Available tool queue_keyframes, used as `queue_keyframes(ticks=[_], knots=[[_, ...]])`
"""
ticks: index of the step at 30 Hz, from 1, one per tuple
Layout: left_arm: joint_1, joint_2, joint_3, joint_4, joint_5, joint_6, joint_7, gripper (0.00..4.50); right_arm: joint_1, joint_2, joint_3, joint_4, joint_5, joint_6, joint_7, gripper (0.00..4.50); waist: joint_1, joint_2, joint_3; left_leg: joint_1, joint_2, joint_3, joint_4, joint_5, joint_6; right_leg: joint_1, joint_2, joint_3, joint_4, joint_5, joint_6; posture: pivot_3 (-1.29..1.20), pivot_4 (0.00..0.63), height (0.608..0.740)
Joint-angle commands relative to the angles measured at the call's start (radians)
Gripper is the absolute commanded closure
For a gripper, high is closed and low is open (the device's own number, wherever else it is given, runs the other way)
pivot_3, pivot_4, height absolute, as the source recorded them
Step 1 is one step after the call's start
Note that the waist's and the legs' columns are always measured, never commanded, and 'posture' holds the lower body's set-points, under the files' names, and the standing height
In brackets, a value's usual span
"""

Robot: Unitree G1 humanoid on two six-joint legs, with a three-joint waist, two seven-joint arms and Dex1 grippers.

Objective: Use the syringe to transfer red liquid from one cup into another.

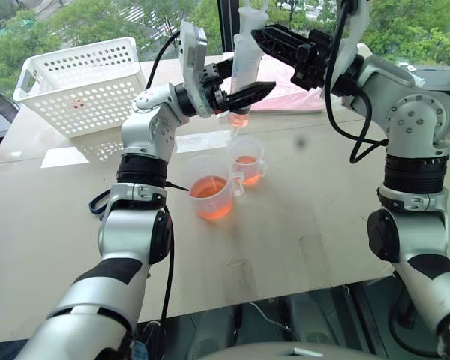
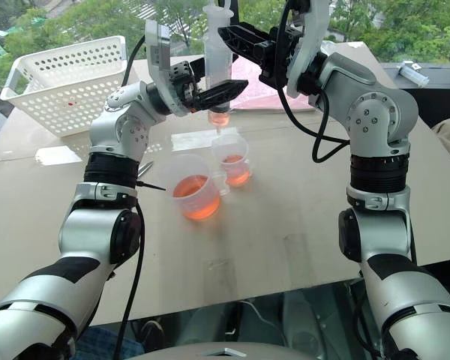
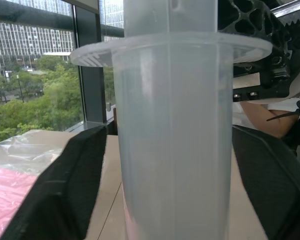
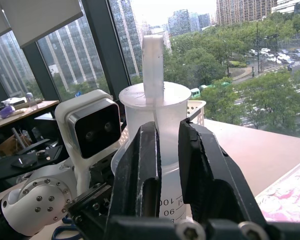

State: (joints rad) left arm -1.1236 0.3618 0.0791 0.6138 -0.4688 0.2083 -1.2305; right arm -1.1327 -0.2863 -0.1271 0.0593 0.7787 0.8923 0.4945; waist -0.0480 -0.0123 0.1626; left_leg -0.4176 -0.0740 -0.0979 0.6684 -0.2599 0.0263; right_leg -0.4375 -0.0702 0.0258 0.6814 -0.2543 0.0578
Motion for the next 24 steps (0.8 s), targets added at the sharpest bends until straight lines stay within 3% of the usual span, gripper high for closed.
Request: queue_keyframes(ticks=[1,8,21,24], knots=[[-0.031,0.014,0.003,-0.014,0.012,-0.025,-0.022,0.04,-0.039,0.0,-0.014,-0.024,0.012,-0.014,0.02,4.4,0.0,0.0,0.0,0.0,0.0,0.0,0.0,0.0,0.0,0.0,0.0,0.0,0.0,0.0,0.0,0.0,0.15,0.74],[-0.089,0.06,0.002,0.015,0.032,-0.008,-0.054,0.04,-0.069,-0.078,0.037,-0.024,-0.047,-0.021,0.101,4.4,-0.001,0.0,0.0,0.0,-0.001,0.0,0.0,0.0,0.0,0.0,0.0,0.0,0.0,0.0,0.0,0.0,0.15,0.74],[-0.125,0.089,-0.004,0.025,0.04,0.034,-0.107,0.04,-0.08,-0.119,0.105,-0.032,-0.122,-0.029,0.178,4.4,-0.018,0.0,0.0,0.0,-0.001,0.0,0.0,0.0,0.0,0.0,0.0,0.0,0.001,0.0,0.0,0.0,0.15,0.74],[-0.122,0.092,-0.004,0.021,0.038,0.047,-0.122,1.23,-0.082,-0.115,0.109,-0.034,-0.133,-0.032,0.186,4.4,-0.021,0.0,0.0,0.0,-0.001,0.0,0.0,0.0,0.0,0.0,0.0,0.0,0.001,0.0,0.0,0.0,0.15,0.74]])
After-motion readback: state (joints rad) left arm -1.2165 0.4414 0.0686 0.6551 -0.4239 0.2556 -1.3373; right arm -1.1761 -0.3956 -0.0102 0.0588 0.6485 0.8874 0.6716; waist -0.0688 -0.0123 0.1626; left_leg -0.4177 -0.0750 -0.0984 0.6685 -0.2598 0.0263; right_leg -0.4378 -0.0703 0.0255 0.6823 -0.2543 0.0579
